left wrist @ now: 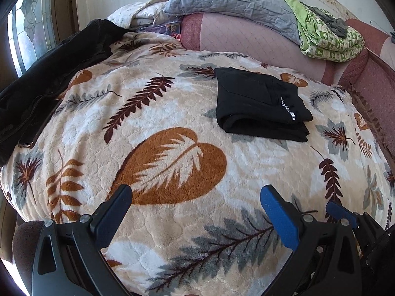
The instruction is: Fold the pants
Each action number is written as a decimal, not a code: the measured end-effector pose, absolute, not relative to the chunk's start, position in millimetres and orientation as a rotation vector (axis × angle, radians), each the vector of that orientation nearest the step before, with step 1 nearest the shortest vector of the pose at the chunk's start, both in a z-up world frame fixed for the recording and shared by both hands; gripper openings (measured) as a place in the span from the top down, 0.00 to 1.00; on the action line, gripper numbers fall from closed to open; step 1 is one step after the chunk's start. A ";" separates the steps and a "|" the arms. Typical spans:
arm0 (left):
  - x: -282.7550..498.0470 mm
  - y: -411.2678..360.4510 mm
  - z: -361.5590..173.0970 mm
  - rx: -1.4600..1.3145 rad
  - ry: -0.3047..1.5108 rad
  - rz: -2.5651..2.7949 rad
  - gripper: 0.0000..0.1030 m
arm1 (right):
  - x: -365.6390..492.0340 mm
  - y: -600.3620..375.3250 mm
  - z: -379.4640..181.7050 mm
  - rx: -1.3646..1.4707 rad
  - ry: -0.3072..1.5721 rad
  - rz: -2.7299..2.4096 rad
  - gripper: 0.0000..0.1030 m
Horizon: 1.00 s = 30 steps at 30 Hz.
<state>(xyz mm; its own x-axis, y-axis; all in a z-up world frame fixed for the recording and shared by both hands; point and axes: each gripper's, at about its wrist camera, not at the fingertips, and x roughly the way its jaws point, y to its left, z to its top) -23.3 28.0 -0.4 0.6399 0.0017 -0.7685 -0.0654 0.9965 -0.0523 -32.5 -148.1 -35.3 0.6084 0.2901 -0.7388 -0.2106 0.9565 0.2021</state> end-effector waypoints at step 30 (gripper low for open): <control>-20.3 23.8 -19.0 -0.118 0.953 -0.006 0.00 | -25.9 -143.2 -47.3 0.068 0.910 0.283 0.14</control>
